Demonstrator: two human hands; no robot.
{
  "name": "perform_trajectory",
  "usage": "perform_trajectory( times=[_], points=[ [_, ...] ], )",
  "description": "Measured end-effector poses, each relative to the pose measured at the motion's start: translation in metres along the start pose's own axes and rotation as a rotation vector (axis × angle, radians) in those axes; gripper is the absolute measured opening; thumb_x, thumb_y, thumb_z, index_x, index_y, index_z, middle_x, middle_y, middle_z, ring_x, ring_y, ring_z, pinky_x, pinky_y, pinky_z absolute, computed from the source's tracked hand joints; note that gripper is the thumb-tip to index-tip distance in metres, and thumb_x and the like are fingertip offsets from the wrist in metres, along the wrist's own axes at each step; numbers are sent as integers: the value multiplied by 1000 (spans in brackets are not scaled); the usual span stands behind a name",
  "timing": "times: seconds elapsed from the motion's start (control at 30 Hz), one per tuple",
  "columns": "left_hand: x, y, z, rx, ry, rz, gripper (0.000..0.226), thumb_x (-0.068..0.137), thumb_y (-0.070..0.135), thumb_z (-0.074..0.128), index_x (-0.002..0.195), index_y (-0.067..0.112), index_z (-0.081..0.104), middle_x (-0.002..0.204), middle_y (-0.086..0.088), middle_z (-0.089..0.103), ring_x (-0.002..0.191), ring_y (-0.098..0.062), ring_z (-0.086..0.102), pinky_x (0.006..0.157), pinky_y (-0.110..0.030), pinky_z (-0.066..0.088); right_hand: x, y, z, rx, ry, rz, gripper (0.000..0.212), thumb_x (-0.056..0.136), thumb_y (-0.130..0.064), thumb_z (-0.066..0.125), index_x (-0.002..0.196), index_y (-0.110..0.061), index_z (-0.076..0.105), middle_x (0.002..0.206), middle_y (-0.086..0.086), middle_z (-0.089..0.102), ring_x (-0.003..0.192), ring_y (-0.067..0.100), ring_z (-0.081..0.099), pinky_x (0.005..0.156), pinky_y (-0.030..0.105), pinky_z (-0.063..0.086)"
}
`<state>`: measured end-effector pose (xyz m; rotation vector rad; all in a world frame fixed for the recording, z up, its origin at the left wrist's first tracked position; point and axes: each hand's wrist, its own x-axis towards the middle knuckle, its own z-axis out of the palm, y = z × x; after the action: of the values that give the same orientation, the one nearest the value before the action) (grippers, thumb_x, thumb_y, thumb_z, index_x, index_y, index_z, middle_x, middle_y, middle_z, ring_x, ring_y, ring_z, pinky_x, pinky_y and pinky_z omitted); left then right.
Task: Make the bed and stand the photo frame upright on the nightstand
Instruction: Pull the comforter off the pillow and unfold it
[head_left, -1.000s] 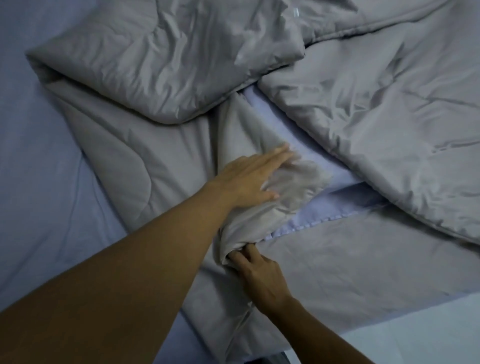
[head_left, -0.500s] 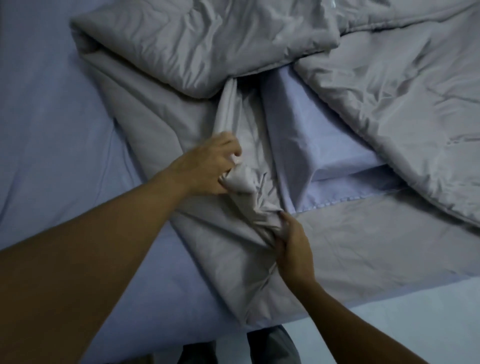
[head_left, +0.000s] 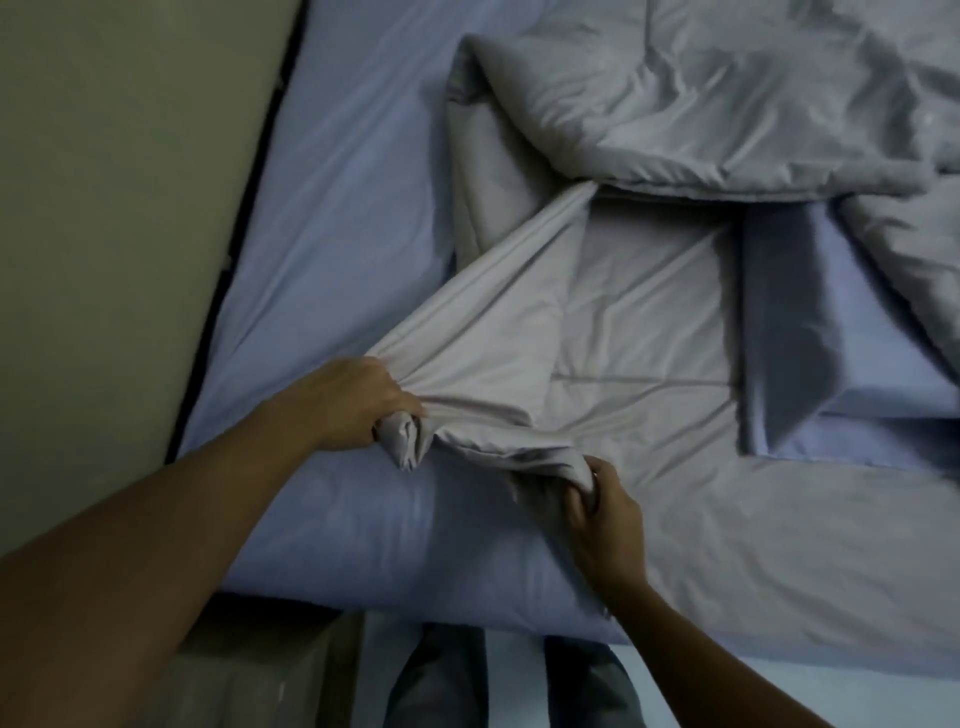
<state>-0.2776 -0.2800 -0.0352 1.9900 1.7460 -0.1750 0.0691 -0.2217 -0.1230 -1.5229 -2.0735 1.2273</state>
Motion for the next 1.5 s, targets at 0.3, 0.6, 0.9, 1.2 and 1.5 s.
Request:
perform_trajectory(
  times=[0.3, 0.6, 0.9, 1.2, 1.5],
  points=[
    [-181, -131, 79, -33, 73, -304, 18, 64, 18, 61, 71, 28, 75, 75, 4, 71, 68, -19, 65, 62, -32, 56, -37, -71, 141, -246, -492, -331, 39, 85, -27, 70, 122, -18, 62, 105, 0, 63, 87, 21, 63, 71, 32, 50],
    [-247, -103, 190, 30, 83, -513, 6, 42, 5, 59, 47, 10, 60, 52, -12, 60, 49, -29, 63, 52, -35, 56, -72, -40, 226, -499, -835, -556, 57, 79, -9, 71, 131, -23, 54, 122, 7, 58, 75, 32, 68, 57, 36, 58],
    [-244, -117, 244, -323, -147, -767, 68, 78, 52, 45, 133, 12, 47, 135, -12, 54, 122, -33, 53, 101, -42, 45, -61, -14, 235, -443, -983, -576, 46, 91, -40, 60, 136, -32, 54, 146, -3, 46, 116, 16, 60, 86, 18, 49],
    [-201, -146, 273, -295, 208, -780, 68, 95, 40, 40, 157, 34, 12, 160, -4, 25, 128, -36, 41, 100, -52, 45, -36, 4, 234, -647, -553, -689, 66, 74, -16, 62, 140, -12, 55, 148, 15, 48, 138, 34, 45, 111, 51, 38],
    [-151, -184, 230, -633, 2, -1232, 71, 94, 50, 42, 156, 35, 12, 160, -3, 9, 140, -38, 26, 113, -51, 31, -34, -1, 233, -612, -624, -693, 73, 72, -8, 69, 143, -13, 52, 149, 15, 47, 140, 33, 43, 111, 50, 40]
  ],
)
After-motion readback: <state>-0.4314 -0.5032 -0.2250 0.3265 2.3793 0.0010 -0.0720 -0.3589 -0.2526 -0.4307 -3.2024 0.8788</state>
